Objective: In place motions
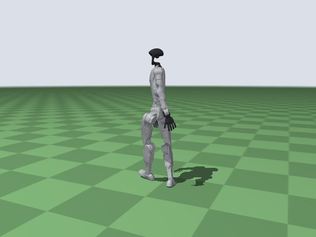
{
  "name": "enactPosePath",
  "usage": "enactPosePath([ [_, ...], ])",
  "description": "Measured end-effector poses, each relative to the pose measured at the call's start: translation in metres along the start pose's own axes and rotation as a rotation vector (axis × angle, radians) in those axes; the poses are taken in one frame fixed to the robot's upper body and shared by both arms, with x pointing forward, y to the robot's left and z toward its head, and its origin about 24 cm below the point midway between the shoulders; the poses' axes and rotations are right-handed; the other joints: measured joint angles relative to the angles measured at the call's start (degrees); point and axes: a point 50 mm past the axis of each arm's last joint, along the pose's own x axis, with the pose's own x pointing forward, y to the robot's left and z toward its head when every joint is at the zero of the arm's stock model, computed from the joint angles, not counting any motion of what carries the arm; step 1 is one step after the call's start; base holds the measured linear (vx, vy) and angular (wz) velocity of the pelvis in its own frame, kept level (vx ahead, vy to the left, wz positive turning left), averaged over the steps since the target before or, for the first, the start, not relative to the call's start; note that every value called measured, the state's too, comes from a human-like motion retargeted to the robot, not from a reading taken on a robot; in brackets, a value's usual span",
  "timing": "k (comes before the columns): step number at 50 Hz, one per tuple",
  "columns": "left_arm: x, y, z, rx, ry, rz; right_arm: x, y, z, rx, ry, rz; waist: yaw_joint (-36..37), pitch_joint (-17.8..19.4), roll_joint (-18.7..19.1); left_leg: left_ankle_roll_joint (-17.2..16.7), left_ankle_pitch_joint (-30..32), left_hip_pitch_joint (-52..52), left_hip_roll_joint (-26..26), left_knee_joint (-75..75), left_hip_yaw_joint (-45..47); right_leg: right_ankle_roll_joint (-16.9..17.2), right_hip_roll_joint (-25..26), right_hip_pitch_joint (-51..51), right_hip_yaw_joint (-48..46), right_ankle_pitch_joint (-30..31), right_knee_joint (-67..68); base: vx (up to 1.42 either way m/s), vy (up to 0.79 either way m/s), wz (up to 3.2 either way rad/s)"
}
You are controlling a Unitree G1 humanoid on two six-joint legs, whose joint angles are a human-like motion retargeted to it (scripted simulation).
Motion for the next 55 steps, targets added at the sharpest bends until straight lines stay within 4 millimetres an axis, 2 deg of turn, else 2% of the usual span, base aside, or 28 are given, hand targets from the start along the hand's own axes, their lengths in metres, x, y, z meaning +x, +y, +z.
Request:
enactPosePath([
  [3, 0.000, -0.008, -0.002, 0.000, 0.004, -0.027, 0.000, 0.004, 0.012, -0.023, -0.053, 0.046, -0.56, -0.04, 0.16, 0.00, -0.15, 0.06, 0.59, -0.06, 0.05, 0.00, 0.14, -0.34, 0.58, -0.34, 0.06, 0.01, -0.07, -0.14],
  [6, -0.002, -0.011, 0.012, -0.001, -0.038, -0.044, 0.000, 0.005, 0.016, -0.049, -0.076, 0.055, -1.74, 0.09, -0.11, 0.00, -0.56, 0.17, 1.67, -0.05, 0.18, -0.01, 0.25, -0.96, 1.93, -0.89, -0.20, 0.08, -0.17, -0.45],
  [10, -0.007, -0.007, 0.038, 0.000, -0.118, -0.035, 0.000, 0.006, 0.006, -0.091, -0.046, 0.046, -4.83, 0.01, -1.17, 0.00, -1.47, 0.86, 3.57, 0.10, 0.48, -0.04, 0.32, -1.85, 4.87, -1.73, -1.20, 0.18, -0.25, -0.74],
  [15, -0.013, 0.009, 0.061, -0.034, -0.202, 0.000, 0.003, 0.014, -0.007, -0.058, 0.021, 0.066, -10.54, -1.17, -3.21, 0.00, -2.77, 1.29, 8.45, 0.41, 2.63, -3.14, 1.60, -5.18, 12.80, -2.24, -3.67, 0.24, -0.34, -1.52],
  [18, -0.013, 0.024, 0.058, -0.034, -0.197, 0.030, 0.004, 0.021, -0.010, 0.080, 0.020, 0.121, -14.17, -3.41, -4.05, 1.81, -4.44, 1.64, 10.92, 0.88, 4.66, -5.12, 1.61, -7.85, 18.24, -1.84, -4.58, 0.37, -0.25, -2.16],
  [22, -0.010, 0.037, 0.038, -0.054, -0.136, 0.058, 0.003, 0.022, -0.007, 0.219, -0.027, 0.172, -18.79, -6.83, -4.04, 6.26, -7.30, 2.92, 13.03, 1.32, 8.69, -6.99, -0.18, -11.93, 26.20, -0.41, -4.45, 0.41, -0.14, -2.58],
  [25, -0.006, 0.040, 0.022, -0.076, -0.087, 0.064, 0.002, 0.016, 0.002, 0.212, -0.046, 0.152, -22.50, -8.69, -2.72, 9.11, -9.63, 4.16, 15.22, 1.48, 12.57, -8.14, -1.00, -15.36, 32.33, 0.96, -3.87, 0.32, -0.21, -2.69],
  [29, -0.004, 0.041, 0.012, -0.089, -0.070, 0.059, 0.000, 0.010, 0.022, 0.102, -0.051, 0.121, -29.65, -10.16, -0.59, 10.98, -12.03, 5.27, 17.83, 1.42, 18.51, -9.09, -0.88, -19.39, 38.41, 2.96, -3.87, 0.20, -0.28, -2.24],
  [33, -0.004, 0.041, 0.017, -0.083, -0.097, 0.058, 0.000, 0.012, 0.038, -0.001, -0.054, 0.133, -37.66, -9.52, 1.81, 11.95, -13.48, 6.56, 19.96, 1.51, 23.16, -9.81, 0.12, -21.73, 42.92, 4.93, -4.46, 0.04, -0.24, -1.64],
  [37, -0.010, 0.044, 0.044, -0.084, -0.189, 0.068, 0.000, 0.018, 0.044, -0.057, -0.057, 0.144, -42.33, -6.96, 2.76, 12.52, -14.01, 8.94, 21.26, 0.82, 27.69, -10.86, 1.09, -23.74, 48.41, 6.50, -3.74, -0.08, -0.16, -1.58],
  [41, -0.019, 0.042, 0.076, -0.139, -0.306, 0.056, 0.003, 0.025, 0.030, -0.066, 0.007, 0.141, -43.65, -5.59, 3.38, 12.50, -14.16, 11.12, 22.61, -0.04, 31.98, -11.89, 1.75, -24.90, 51.19, 5.08, -2.43, -0.01, -0.11, -1.23],
  [47, -0.031, 0.024, 0.111, -0.246, -0.437, 0.002, 0.007, 0.035, -0.010, -0.121, 0.155, 0.101, -42.76, -5.63, 2.63, 12.25, -14.48, 12.94, 22.88, -0.46, 35.88, -12.95, 0.39, -23.80, 46.34, 5.98, -2.98, 0.00, -0.08, -0.47],
  [51, -0.031, 0.010, 0.112, -0.197, -0.449, -0.039, 0.006, 0.043, -0.036, -0.153, 0.252, 0.091, -41.63, -6.79, 1.62, 11.98, -14.70, 13.26, 22.27, -0.51, 35.89, -12.54, -0.30, -23.64, 45.75, 7.78, -3.48, 0.07, -0.08, 0.06],
  [55, -0.023, -0.002, 0.095, -0.138, -0.389, -0.067, 0.005, 0.053, -0.051, -0.106, 0.296, 0.127, -41.86, -7.99, 0.85, 11.52, -14.74, 12.76, 22.05, -0.33, 34.55, -12.31, -0.42, -23.34, 44.71, 7.55, -3.99, 0.04, -0.10, 0.49],
])
